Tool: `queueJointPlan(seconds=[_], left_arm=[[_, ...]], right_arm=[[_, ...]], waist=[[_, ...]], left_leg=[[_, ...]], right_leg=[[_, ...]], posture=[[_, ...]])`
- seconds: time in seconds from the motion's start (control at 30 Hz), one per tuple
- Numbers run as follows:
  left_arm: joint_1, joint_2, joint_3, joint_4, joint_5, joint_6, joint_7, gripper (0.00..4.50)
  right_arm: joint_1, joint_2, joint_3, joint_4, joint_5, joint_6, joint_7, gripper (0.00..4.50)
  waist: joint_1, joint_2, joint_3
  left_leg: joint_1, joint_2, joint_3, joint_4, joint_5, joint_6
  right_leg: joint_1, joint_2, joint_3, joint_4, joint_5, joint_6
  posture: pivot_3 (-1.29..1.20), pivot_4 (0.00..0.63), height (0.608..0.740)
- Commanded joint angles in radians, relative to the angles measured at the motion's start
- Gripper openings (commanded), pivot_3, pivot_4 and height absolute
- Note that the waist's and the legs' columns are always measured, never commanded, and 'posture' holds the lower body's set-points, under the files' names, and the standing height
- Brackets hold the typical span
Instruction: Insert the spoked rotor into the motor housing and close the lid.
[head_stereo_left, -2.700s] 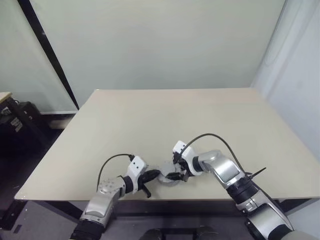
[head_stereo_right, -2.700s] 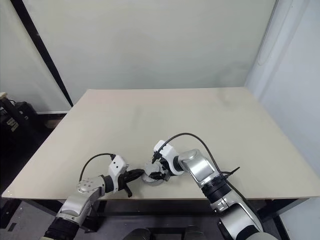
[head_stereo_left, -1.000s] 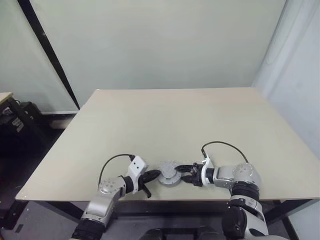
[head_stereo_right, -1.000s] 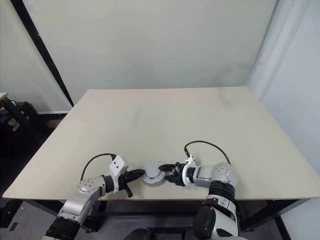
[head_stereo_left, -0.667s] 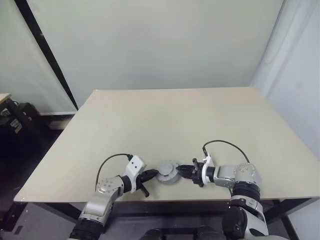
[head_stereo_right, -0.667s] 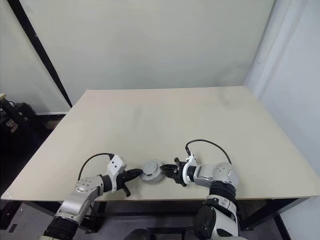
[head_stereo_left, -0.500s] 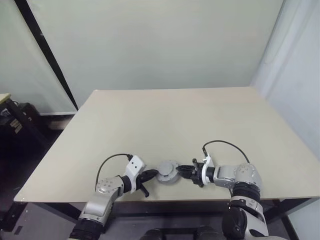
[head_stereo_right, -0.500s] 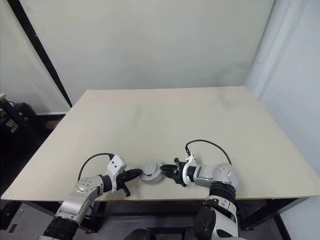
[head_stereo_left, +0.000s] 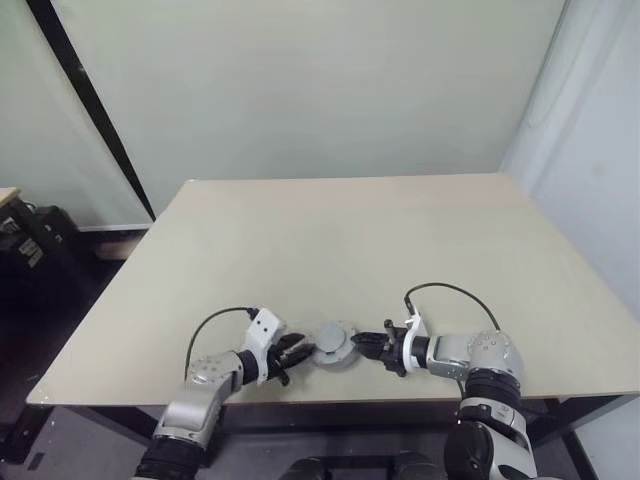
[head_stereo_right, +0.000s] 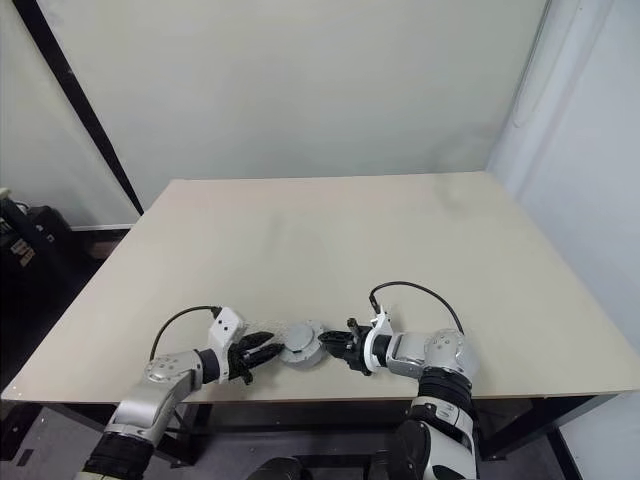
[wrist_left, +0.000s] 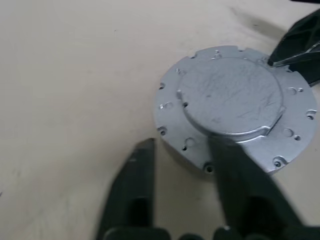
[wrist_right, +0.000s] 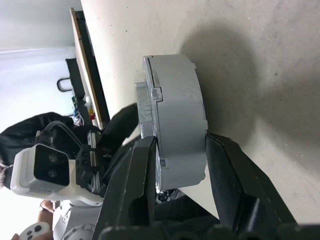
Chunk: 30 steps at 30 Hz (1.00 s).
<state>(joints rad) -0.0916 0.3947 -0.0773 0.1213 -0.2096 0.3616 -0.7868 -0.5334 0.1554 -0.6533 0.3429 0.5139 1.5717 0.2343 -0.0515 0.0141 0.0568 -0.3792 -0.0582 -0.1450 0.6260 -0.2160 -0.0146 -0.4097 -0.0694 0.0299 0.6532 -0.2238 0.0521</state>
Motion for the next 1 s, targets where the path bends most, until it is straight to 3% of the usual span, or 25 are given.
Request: queueJointPlan(seconds=[0.03,0.13,0.17,0.53,1.0], left_arm=[[-0.032,0.011,0.096,-0.044,-0.074,0.031,0.020,3.32],[-0.038,0.027,0.191,-0.043,-0.142,0.064,0.033,4.39],[-0.036,0.030,0.214,-0.046,-0.161,0.076,0.036,4.50],[0.031,-0.026,0.351,-0.188,-0.383,0.309,0.132,4.50],[0.044,-0.052,0.361,-0.205,-0.433,0.328,0.191,4.50]], right_arm=[[0.009,0.060,0.026,-0.004,0.024,0.005,-0.008,1.24],[0.011,0.062,0.023,-0.004,0.037,0.001,-0.004,1.24],[0.013,0.064,0.023,-0.004,0.042,0.000,-0.001,1.24],[0.039,0.090,0.026,-0.040,0.152,0.016,0.060,1.22],[0.048,0.089,0.049,-0.044,0.212,-0.009,0.071,1.21]], waist=[[-0.002,0.000,0.000],[-0.005,0.000,0.000],[-0.005,0.000,0.000],[-0.009,-0.001,0.001],[-0.008,-0.002,0.001]], left_leg=[[0.000,0.000,0.000,0.000,0.000,0.000],[-0.001,0.001,0.000,-0.001,0.000,0.000],[-0.001,0.001,0.000,-0.001,0.000,0.000],[-0.002,0.001,0.000,-0.004,0.000,0.000],[-0.006,0.000,-0.002,-0.007,0.001,0.003]], right_leg=[[0.000,0.000,0.000,0.000,0.000,0.000],[-0.002,0.000,-0.001,0.000,0.000,0.000],[-0.002,0.000,-0.002,0.000,0.000,0.000],[-0.002,0.000,-0.003,-0.002,0.000,0.000],[-0.002,0.000,-0.004,-0.011,0.002,0.002]], posture=[[0.00,0.000,0.740],[0.00,0.000,0.740],[0.00,0.000,0.740],[0.00,0.000,0.740],[0.00,0.000,0.740]])
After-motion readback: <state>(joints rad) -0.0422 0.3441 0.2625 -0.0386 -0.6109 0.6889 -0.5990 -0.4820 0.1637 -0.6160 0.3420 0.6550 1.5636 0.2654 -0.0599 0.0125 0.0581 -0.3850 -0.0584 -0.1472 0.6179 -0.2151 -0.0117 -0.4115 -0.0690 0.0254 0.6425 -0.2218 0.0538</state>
